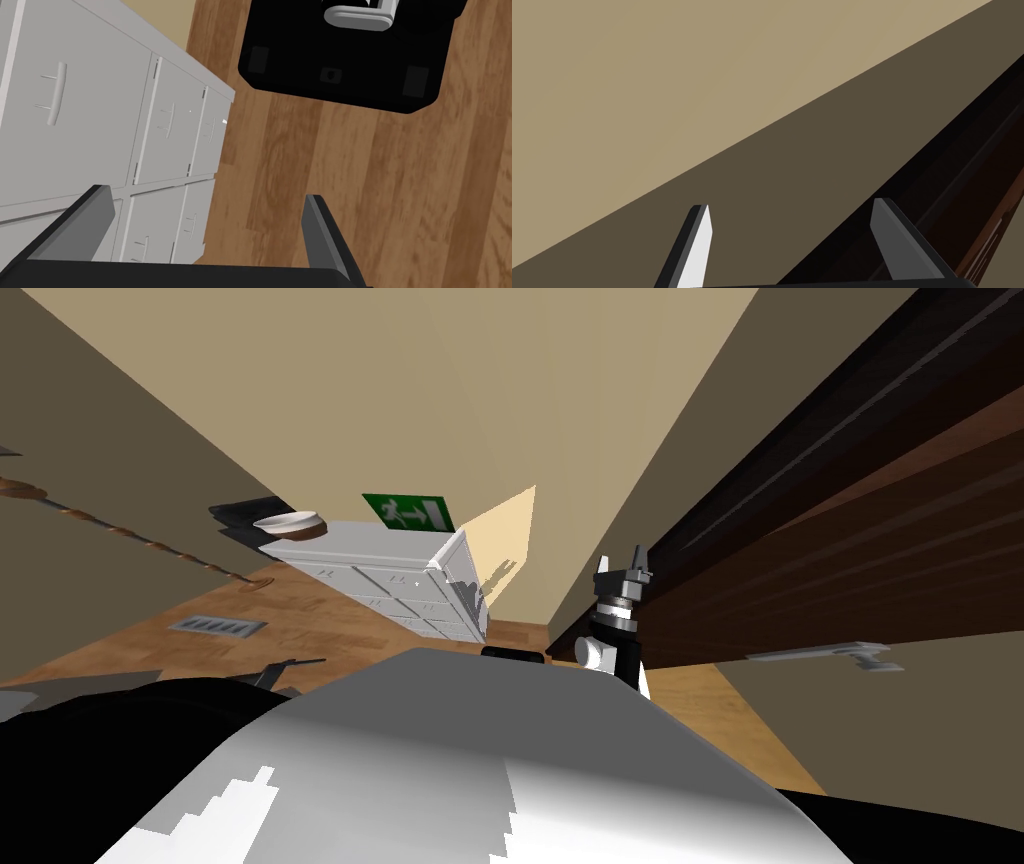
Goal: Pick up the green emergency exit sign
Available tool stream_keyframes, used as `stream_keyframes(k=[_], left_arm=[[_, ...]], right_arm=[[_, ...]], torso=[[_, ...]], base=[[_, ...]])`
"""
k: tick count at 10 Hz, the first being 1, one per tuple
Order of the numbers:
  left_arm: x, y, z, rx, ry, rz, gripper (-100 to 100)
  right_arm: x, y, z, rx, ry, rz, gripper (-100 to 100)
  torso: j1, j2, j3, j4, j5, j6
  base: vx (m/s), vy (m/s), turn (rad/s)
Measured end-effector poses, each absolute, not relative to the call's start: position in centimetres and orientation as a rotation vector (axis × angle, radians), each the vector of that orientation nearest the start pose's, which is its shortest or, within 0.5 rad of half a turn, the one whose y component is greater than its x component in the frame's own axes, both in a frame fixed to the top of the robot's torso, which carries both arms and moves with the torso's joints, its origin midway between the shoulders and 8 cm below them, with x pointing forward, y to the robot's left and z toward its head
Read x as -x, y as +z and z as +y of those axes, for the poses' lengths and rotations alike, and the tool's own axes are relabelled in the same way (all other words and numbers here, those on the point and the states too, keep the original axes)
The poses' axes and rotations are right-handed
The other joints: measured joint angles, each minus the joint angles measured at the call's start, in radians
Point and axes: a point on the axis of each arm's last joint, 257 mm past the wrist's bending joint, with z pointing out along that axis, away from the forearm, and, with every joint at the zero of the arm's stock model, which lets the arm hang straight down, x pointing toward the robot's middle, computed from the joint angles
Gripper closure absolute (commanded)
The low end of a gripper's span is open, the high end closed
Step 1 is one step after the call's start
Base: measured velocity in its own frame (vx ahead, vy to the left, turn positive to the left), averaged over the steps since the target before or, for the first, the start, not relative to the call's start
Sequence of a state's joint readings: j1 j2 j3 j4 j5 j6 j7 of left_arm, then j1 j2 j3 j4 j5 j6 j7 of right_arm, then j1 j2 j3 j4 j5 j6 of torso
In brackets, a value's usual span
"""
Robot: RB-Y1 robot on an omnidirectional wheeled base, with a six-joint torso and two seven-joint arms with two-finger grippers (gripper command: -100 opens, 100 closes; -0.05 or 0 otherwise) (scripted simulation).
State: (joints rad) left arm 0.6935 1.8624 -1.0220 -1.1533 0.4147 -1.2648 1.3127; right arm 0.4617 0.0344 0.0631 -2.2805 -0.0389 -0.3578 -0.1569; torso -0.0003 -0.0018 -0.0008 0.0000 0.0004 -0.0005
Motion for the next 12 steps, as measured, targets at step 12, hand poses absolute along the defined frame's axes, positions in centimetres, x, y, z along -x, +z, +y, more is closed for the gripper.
stream_keyframes(k=[12], left_arm=[[-4.6,-13.4,67.2,2.458,-0.341,2.012,-100]], right_arm=[[-37.2,1.0,-26.3,-0.864,1.525,0.587,0]], torso=[[0.000,-0.001,0.000,0.000,0.000,0.001]], base=[[0.027,-0.006,-0.069]])
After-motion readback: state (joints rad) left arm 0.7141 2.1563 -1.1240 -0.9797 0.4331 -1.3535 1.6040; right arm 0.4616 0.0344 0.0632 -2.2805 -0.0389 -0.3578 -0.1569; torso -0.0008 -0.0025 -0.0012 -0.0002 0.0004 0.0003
